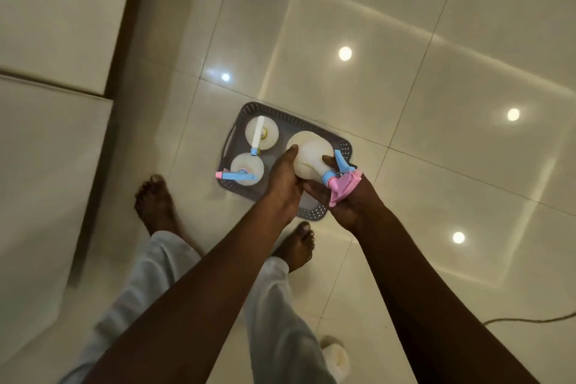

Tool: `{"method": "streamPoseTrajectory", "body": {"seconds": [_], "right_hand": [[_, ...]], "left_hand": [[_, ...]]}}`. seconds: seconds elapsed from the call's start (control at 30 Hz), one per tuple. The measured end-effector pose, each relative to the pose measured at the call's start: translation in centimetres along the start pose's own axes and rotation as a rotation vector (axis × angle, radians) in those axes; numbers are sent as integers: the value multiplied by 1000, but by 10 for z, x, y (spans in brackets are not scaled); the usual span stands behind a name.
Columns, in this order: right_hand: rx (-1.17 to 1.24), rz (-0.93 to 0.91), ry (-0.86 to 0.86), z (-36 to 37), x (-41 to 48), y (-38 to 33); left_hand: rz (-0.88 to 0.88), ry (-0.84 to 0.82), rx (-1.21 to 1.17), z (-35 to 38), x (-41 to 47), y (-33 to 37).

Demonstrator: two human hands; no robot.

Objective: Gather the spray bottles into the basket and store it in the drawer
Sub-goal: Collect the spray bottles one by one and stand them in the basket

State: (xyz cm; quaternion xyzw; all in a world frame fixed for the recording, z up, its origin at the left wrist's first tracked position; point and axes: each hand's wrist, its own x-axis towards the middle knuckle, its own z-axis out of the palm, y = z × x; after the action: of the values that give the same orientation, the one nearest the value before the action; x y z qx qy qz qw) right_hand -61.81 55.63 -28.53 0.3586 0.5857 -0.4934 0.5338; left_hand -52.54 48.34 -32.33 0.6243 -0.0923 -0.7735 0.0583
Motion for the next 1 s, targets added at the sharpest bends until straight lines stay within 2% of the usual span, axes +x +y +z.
{"method": "streamPoseTrajectory", "body": {"seconds": [0.23,0.47,0.7,1.0], "right_hand": [[-103,19,54,-2,90,14],[-166,-9,-1,21,142,18],[-243,23,39,38,162,12],[-252,47,59,39,159,18]], "left_hand": [[-72,10,-33,-8,81,-26],[-111,55,-173,-11,147,-29],[-53,114,-157,-8,161,-18],[-96,92,-199,-13,151,-15]]}}
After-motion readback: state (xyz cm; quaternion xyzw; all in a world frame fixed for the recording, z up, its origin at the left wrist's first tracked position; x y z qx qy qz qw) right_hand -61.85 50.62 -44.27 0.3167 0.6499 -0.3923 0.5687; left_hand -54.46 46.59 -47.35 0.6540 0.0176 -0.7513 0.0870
